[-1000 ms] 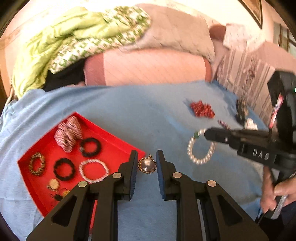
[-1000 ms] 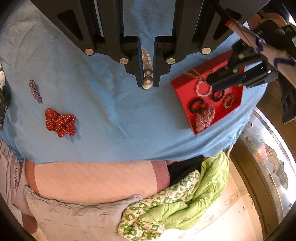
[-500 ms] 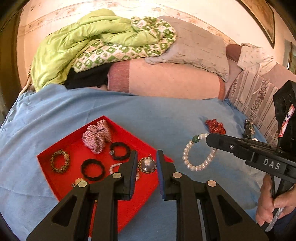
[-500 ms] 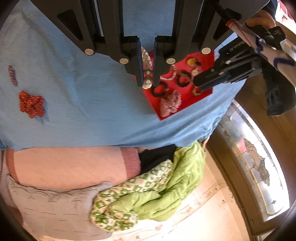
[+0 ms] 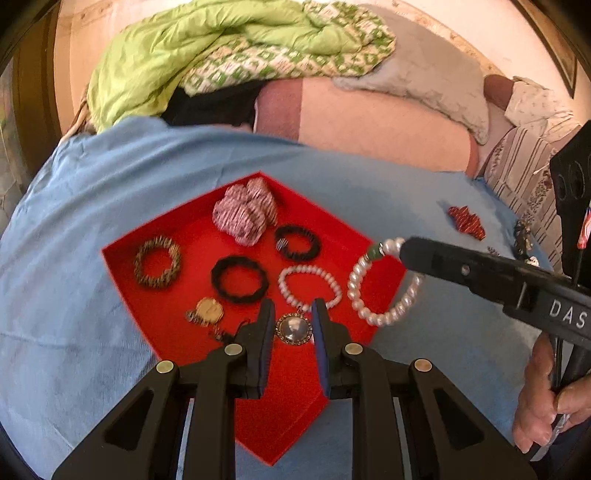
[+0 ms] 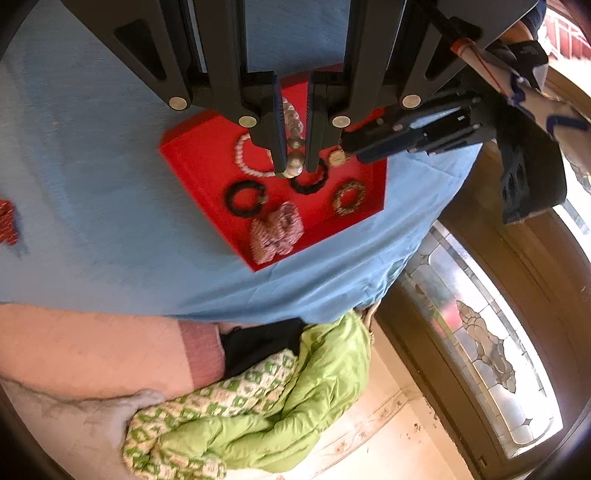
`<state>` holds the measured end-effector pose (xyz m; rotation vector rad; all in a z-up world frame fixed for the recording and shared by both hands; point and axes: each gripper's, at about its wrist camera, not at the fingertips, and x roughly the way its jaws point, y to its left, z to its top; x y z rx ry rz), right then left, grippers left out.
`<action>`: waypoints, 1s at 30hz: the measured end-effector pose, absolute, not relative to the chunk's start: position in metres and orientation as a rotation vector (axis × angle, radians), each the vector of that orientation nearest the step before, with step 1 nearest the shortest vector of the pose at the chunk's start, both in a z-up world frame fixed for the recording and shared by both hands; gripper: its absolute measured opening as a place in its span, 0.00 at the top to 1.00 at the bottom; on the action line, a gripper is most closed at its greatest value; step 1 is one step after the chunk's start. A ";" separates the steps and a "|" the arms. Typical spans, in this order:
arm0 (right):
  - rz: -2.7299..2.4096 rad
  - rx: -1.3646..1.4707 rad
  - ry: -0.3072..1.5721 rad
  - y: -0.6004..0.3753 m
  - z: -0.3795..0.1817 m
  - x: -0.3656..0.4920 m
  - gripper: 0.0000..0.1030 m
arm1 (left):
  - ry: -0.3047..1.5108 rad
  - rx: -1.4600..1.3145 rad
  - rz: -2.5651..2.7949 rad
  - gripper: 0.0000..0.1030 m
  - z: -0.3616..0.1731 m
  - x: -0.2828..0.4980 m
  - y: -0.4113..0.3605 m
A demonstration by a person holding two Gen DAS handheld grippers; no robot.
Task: Organize jewelry
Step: 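Carry the pendant and pearl bracelet with both tools into the red tray, then open both tools to release the items and lift away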
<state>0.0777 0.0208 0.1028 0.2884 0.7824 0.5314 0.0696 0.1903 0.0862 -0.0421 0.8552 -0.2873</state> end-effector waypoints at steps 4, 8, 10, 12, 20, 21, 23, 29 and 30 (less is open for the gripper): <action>0.511 0.287 0.807 0.025 0.084 0.089 0.90 | 0.891 -0.041 -0.282 0.81 0.074 0.071 0.191; 0.478 0.278 0.838 0.021 0.065 0.102 0.90 | 0.915 -0.030 -0.284 0.81 0.064 0.073 0.187; 0.463 0.276 0.850 0.017 0.057 0.107 0.90 | 0.929 -0.018 -0.285 0.81 0.059 0.075 0.183; 0.452 0.270 0.854 0.015 0.052 0.111 0.90 | 0.942 -0.010 -0.287 0.81 0.054 0.076 0.179; 0.393 0.207 0.839 0.010 0.043 0.115 0.90 | 0.974 0.010 -0.272 0.81 0.041 0.080 0.174; 0.385 0.201 0.837 0.010 0.042 0.116 0.90 | 0.977 0.012 -0.268 0.81 0.040 0.081 0.174; 0.371 0.188 0.832 0.009 0.040 0.117 0.90 | 0.976 0.018 -0.249 0.81 0.038 0.081 0.175; 0.345 0.164 0.839 0.008 0.032 0.122 0.90 | 0.996 0.030 -0.232 0.81 0.030 0.085 0.176; 0.343 0.159 0.840 0.008 0.032 0.122 0.90 | 0.996 0.031 -0.231 0.81 0.030 0.085 0.176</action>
